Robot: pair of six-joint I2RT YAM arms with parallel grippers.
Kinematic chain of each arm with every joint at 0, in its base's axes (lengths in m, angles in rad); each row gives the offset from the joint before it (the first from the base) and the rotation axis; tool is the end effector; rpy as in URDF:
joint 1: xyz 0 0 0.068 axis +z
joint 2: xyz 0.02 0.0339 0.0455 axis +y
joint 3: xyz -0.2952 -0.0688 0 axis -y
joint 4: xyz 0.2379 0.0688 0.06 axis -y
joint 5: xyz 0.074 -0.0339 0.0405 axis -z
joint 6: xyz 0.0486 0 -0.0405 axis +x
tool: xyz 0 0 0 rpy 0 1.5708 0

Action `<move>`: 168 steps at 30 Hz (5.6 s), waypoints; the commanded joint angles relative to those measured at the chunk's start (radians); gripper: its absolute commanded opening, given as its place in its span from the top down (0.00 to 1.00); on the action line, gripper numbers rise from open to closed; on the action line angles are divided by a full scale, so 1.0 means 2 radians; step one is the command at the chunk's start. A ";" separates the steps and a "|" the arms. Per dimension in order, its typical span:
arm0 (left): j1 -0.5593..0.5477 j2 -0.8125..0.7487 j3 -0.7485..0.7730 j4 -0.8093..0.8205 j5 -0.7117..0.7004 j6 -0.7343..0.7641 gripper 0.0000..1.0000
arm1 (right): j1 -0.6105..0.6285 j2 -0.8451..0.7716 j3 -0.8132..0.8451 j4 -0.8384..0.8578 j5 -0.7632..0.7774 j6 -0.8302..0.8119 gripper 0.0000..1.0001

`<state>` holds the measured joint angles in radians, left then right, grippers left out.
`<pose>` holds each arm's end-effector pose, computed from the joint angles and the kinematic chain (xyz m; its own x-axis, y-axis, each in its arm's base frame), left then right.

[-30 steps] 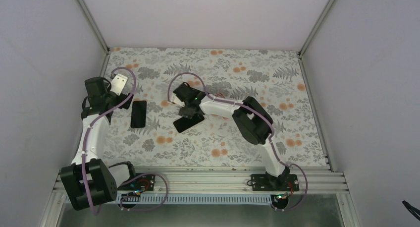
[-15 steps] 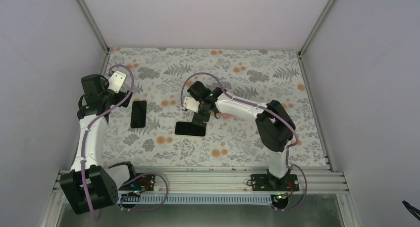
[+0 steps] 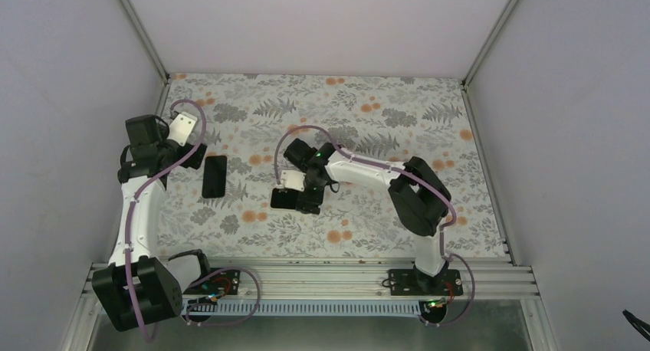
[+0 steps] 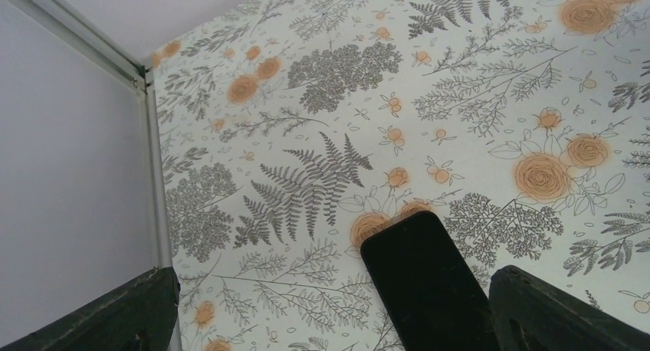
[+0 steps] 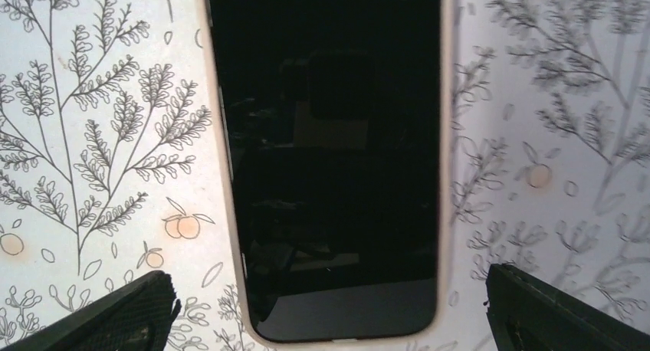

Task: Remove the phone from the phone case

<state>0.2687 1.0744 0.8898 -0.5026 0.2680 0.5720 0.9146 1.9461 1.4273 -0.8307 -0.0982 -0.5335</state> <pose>0.2133 0.0454 0.3117 -0.5460 0.3911 -0.7409 0.2818 0.9186 0.2772 0.2350 0.3130 0.2029 -0.1048 -0.9657 -0.2376 -0.9929 0.1150 -0.0293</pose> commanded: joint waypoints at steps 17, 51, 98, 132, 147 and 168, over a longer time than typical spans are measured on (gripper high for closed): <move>0.004 0.012 -0.002 0.003 0.029 0.014 0.00 | 0.010 0.063 0.033 0.009 0.011 -0.057 0.00; -0.019 0.121 0.079 -0.176 0.126 0.042 0.00 | -0.010 0.028 0.007 0.084 0.035 -0.041 0.39; -0.081 0.353 0.273 -0.427 0.408 0.099 0.95 | 0.036 0.051 0.184 0.186 0.107 -0.051 0.11; -0.148 0.106 0.205 -0.427 0.239 0.254 0.98 | -0.084 0.111 0.347 -0.189 -0.249 -0.091 0.01; -0.153 0.102 0.217 -0.428 0.236 0.250 0.98 | -0.101 0.132 0.348 -0.205 -0.259 -0.117 0.05; -0.200 0.120 0.212 -0.428 0.276 0.226 0.98 | -0.134 0.169 0.398 -0.171 -0.224 -0.132 0.08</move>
<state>-0.0849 1.3212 1.2957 -1.3029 0.6613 1.0100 0.6796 2.2646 2.1765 -1.2697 -0.5938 -0.7990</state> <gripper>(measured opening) 0.105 0.922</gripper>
